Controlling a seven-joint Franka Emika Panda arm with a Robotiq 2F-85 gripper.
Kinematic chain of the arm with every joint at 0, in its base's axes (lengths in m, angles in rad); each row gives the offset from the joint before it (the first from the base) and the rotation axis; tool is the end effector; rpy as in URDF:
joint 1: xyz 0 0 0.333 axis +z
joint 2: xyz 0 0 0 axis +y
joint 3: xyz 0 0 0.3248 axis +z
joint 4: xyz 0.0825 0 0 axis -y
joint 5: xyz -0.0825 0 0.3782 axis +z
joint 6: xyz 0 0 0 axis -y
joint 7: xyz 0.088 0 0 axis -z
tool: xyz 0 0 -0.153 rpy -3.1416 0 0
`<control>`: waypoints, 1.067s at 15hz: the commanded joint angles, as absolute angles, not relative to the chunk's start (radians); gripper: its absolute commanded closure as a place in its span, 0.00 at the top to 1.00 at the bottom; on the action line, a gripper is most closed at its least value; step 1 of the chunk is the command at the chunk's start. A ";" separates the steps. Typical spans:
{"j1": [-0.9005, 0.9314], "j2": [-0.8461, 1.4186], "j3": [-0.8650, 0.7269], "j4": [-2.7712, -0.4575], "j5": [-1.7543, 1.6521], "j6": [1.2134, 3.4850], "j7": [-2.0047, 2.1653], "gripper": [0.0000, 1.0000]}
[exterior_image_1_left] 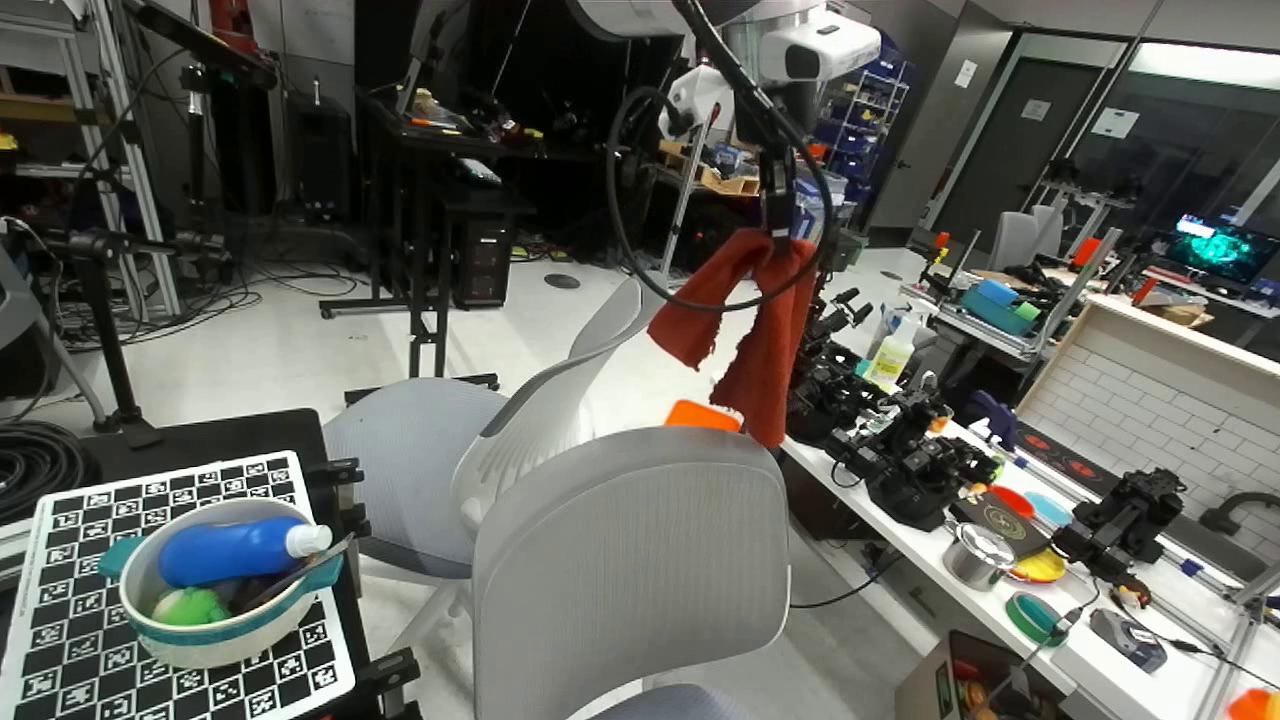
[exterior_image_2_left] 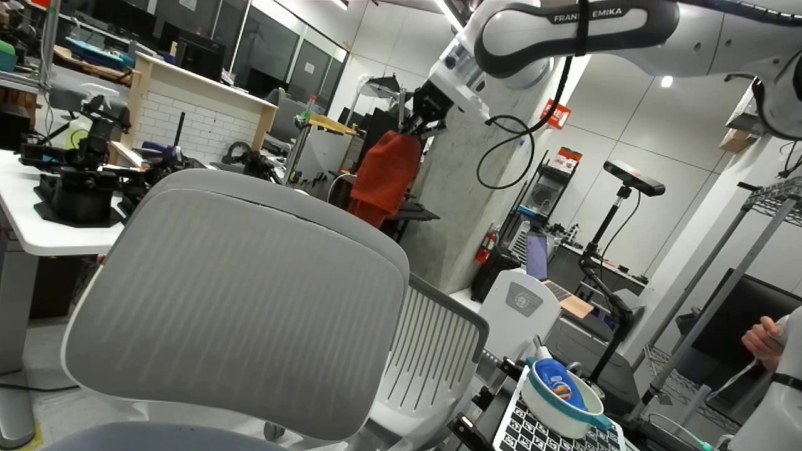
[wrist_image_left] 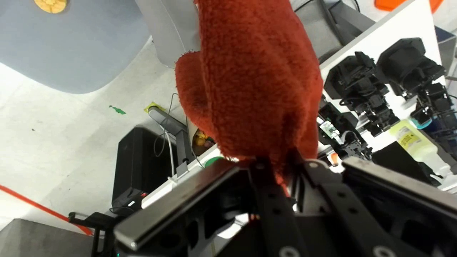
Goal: Pick up the orange cloth, put it on the left chair, pick it up put it on the right chair, pick it up put it on the left chair and then back on the right chair
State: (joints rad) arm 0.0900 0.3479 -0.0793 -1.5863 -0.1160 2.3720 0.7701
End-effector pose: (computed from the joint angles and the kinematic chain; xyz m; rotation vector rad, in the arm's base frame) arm 0.7156 0.0093 0.4527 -2.8369 1.0087 -0.6919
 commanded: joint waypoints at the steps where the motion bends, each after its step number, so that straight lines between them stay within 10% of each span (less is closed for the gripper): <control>1: 0.100 0.330 -0.096 -1.639 -0.137 2.385 0.794 0.04; 16: 0.086 0.111 -0.099 -1.904 -0.314 2.363 0.892 0.04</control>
State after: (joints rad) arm 0.0904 0.1697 -0.1091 -1.8503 -0.2764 2.3691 0.8643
